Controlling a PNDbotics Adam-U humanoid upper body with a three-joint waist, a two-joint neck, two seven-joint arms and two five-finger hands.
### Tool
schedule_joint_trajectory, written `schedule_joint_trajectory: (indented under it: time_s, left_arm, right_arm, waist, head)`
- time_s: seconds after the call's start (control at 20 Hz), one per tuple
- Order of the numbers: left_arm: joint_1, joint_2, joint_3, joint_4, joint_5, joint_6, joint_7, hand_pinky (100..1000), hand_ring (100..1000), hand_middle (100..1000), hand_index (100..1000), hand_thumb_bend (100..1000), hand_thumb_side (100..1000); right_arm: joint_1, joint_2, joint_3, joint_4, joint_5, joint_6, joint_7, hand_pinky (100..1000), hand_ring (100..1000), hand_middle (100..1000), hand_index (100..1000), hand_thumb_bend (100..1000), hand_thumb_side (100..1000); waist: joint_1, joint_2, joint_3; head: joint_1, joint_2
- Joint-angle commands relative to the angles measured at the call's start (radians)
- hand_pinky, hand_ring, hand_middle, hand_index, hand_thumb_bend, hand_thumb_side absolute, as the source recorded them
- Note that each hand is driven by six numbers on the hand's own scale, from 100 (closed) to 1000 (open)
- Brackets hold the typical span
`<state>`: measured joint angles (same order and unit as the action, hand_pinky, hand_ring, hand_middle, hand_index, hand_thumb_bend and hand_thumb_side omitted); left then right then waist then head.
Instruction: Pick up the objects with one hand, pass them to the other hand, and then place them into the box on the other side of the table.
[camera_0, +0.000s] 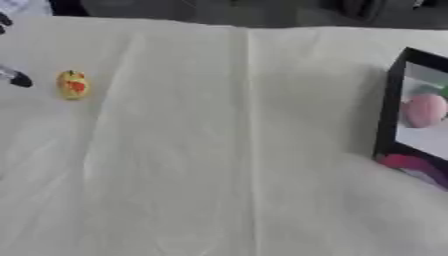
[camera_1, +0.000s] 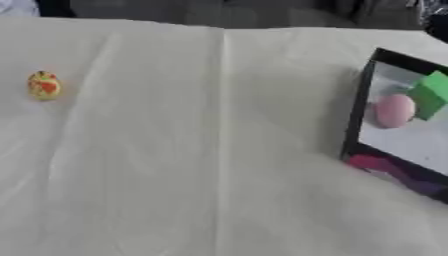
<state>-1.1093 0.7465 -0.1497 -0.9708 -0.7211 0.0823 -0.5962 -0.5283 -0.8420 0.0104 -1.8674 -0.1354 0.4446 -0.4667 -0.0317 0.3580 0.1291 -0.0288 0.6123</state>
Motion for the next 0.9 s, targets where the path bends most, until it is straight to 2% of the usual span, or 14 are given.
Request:
schedule_joint_trajectory:
  time_s: [0.05, 0.2, 0.25, 0.45, 0.65, 0.8, 0.9]
  left_arm:
    - [-0.036, -0.003, -0.005, 0.000, -0.028, -0.027, -0.012, 893, 824, 771, 882, 854, 245]
    - [-0.046, -0.028, -0.018, 0.024, -0.087, -0.045, -0.050, 895, 826, 771, 863, 818, 157]
    - [-0.046, -0.033, -0.017, 0.033, -0.105, -0.051, -0.069, 897, 828, 772, 865, 799, 100]
    - [-0.042, -0.044, -0.007, 0.054, -0.171, -0.046, -0.103, 901, 832, 774, 877, 764, 100]
    - [-0.034, -0.050, 0.005, 0.075, -0.219, -0.026, -0.080, 904, 834, 776, 870, 736, 100]
    - [-0.028, -0.055, 0.014, 0.093, -0.247, -0.010, -0.047, 901, 833, 776, 862, 672, 100]
    - [-0.025, -0.061, 0.020, 0.104, -0.257, 0.001, -0.017, 895, 829, 774, 852, 595, 100]
  right_arm:
    - [-0.013, -0.018, -0.005, -0.005, 0.002, -0.001, 0.005, 822, 711, 699, 831, 225, 268]
    - [-0.012, -0.013, -0.004, -0.003, 0.001, -0.003, 0.003, 821, 709, 697, 830, 228, 269]
    - [-0.011, -0.012, -0.004, -0.003, 0.001, -0.003, 0.002, 821, 708, 697, 830, 228, 270]
    - [-0.007, -0.009, -0.005, 0.001, -0.004, -0.005, -0.004, 821, 706, 694, 828, 225, 278]
    - [-0.007, -0.006, -0.004, 0.002, -0.007, -0.008, -0.007, 821, 705, 692, 827, 225, 280]
    - [-0.006, -0.003, -0.004, 0.003, -0.011, -0.010, -0.009, 820, 703, 691, 826, 228, 280]
    - [-0.008, -0.001, -0.003, 0.002, -0.013, -0.011, -0.010, 820, 702, 690, 826, 232, 278]
  waist:
    - [0.004, -0.018, -0.002]
    - [0.005, -0.017, -0.006]
    - [0.006, -0.017, -0.007]
    - [0.006, -0.013, -0.009]
    - [0.005, -0.009, -0.012]
    - [0.003, -0.004, -0.015]
    - [0.002, 0.000, -0.018]
  head:
    - [0.011, -0.003]
    - [0.020, 0.003]
    - [0.022, 0.004]
    - [0.029, 0.004]
    - [0.035, 0.001]
    - [0.040, -0.002]
    - [0.044, -0.005]
